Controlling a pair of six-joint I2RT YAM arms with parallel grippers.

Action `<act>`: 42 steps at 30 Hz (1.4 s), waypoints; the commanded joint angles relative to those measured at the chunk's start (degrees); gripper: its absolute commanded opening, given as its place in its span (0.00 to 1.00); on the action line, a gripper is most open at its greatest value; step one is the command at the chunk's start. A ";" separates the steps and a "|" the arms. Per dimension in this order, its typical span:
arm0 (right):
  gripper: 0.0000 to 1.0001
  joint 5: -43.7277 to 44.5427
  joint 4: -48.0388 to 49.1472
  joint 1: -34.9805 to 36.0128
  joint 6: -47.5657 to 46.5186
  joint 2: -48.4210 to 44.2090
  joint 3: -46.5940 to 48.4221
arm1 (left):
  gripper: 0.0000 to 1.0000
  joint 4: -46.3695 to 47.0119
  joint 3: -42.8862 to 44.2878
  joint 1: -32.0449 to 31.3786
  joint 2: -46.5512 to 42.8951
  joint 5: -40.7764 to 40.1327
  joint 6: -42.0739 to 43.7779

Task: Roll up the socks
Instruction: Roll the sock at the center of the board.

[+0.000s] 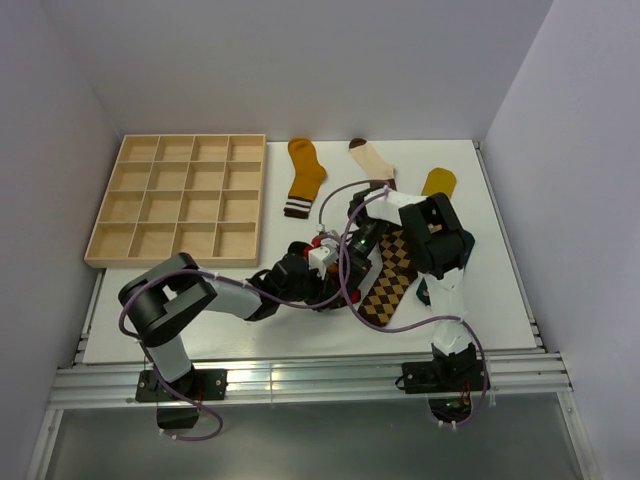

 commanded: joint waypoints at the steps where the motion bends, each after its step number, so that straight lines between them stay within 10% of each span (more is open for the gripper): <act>1: 0.34 3.53 11.95 -0.26 2.08 -5.14 -3.74 | 0.00 4.75 -1.55 -0.47 2.03 4.61 -3.62; 11: 0.53 6.34 31.99 -4.90 8.77 -29.93 -18.95 | 0.00 14.61 -9.20 4.18 1.51 12.96 -16.37; 20: 0.55 10.20 43.68 -6.06 0.25 -47.50 -34.15 | 0.00 -1.73 -4.37 10.42 2.38 22.18 -22.00; 31: 0.64 23.38 61.26 12.37 -3.18 -62.28 -51.91 | 0.00 -29.41 6.17 17.37 4.84 28.87 -17.53; 42: 0.69 34.45 77.59 26.10 -6.26 -63.60 -61.92 | 0.00 -34.35 10.66 17.63 9.41 30.02 -17.52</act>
